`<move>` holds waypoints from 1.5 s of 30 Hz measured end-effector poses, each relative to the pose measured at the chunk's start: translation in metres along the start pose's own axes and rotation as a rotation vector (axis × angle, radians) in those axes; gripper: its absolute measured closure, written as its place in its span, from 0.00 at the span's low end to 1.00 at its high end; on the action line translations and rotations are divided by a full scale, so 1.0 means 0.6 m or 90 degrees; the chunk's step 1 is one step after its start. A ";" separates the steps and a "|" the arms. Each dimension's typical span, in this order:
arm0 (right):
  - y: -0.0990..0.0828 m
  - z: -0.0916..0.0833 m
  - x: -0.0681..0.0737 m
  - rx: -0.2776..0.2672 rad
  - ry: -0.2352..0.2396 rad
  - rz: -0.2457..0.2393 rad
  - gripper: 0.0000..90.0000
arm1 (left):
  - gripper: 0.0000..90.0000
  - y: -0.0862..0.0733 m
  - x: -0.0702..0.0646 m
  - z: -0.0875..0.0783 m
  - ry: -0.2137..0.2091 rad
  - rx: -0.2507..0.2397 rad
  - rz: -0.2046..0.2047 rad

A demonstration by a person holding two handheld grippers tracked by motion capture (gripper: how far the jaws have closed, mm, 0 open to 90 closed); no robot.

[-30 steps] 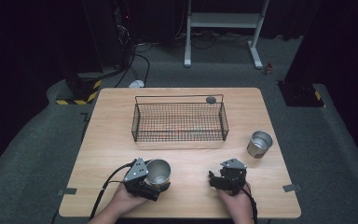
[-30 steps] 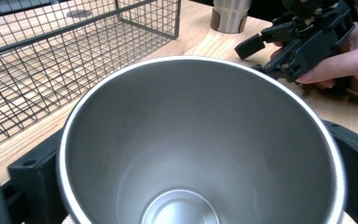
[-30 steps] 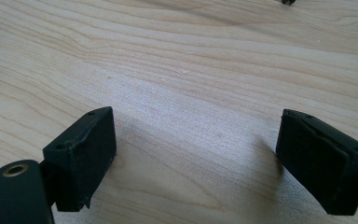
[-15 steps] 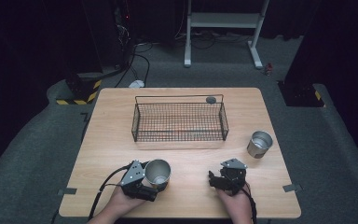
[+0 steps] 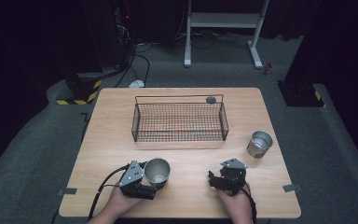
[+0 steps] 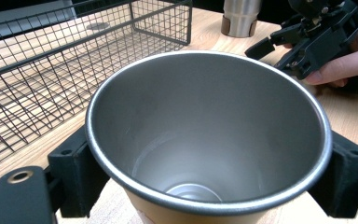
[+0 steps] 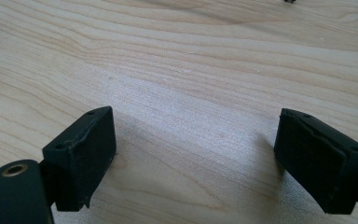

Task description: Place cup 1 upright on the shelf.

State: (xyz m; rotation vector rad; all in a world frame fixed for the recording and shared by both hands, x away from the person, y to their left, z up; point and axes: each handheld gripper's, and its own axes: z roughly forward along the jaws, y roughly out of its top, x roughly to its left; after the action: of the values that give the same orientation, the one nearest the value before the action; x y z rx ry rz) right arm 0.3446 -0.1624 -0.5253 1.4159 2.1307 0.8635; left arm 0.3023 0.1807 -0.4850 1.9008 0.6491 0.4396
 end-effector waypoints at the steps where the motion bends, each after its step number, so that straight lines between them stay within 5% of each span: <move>1: 0.000 0.000 0.000 0.000 0.000 0.000 0.14 | 0.15 0.000 0.000 -0.001 0.000 -0.003 -0.002; 14: 0.000 0.000 0.000 0.000 0.001 0.000 0.14 | 0.15 0.001 0.010 -0.007 0.001 -0.013 -0.025; 40: 0.001 0.001 0.001 0.001 0.003 -0.002 0.14 | 0.16 0.014 0.056 -0.023 0.061 -0.017 -0.094; 45: 0.001 0.002 0.000 0.001 0.006 -0.002 0.13 | 0.16 0.019 0.059 -0.021 0.078 -0.021 -0.090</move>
State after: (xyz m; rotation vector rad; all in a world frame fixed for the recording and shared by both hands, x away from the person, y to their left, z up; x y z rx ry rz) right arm 0.3458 -0.1617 -0.5255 1.4113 2.1414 0.8689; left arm 0.3258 0.2080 -0.4694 1.7938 0.8476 0.4758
